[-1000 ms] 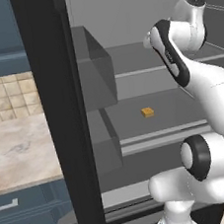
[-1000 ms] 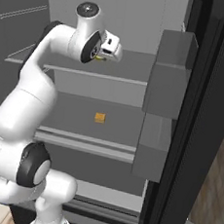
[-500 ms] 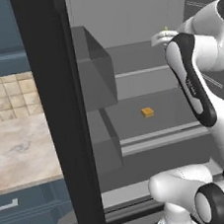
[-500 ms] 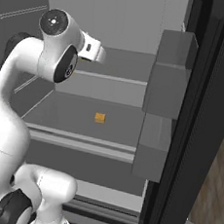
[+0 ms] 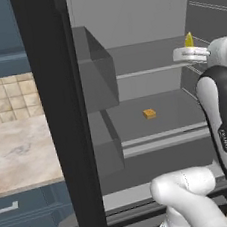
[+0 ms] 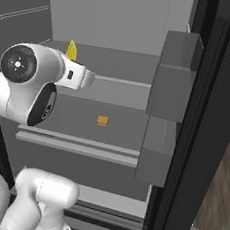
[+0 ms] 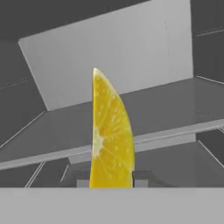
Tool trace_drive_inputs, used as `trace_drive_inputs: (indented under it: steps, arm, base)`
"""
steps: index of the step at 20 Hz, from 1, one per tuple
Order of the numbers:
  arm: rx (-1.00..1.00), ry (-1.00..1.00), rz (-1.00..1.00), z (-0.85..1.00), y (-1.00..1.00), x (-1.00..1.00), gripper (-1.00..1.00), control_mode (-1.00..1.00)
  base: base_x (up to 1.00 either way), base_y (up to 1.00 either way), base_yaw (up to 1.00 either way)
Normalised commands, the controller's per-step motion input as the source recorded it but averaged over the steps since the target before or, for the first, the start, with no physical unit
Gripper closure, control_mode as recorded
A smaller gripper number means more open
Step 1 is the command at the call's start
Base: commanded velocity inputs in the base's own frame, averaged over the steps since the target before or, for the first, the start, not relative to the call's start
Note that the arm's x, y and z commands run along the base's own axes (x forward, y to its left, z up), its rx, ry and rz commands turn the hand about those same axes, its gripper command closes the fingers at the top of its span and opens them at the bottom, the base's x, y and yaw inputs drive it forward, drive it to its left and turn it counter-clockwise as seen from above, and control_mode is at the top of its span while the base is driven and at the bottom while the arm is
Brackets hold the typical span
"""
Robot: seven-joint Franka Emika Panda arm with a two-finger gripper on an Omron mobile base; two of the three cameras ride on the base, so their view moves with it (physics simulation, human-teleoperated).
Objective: Take the lemon wedge from the fridge and place it on the plate with fish on the dining counter.
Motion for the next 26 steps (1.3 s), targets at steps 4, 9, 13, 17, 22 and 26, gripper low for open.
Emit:
trace_drive_inputs:
  steps: [4, 9, 13, 17, 22, 26]
  arm:
    - [0.00, 0.00, 0.00, 0.00, 0.00, 0.00, 1.00, 1.00]
    - [0.00, 0.00, 0.00, 0.00, 0.00, 0.00, 1.00, 1.00]
    - [0.00, 0.00, 0.00, 0.00, 0.00, 0.00, 1.00, 1.00]
    - [0.00, 0.00, 0.00, 0.00, 0.00, 0.00, 1.00, 1.00]
    - [0.00, 0.00, 0.00, 0.00, 0.00, 0.00, 1.00, 1.00]
    - [0.00, 0.00, 0.00, 0.00, 0.00, 0.00, 1.00, 1.00]
  base:
    - [-1.00, 0.00, 0.11]
    - [-1.00, 0.00, 0.25]
    - [-0.76, -0.06, 0.75]
    - [-0.51, 0.00, 0.85]
    - [-0.53, 0.00, 0.84]
    - [-0.49, 0.00, 0.85]
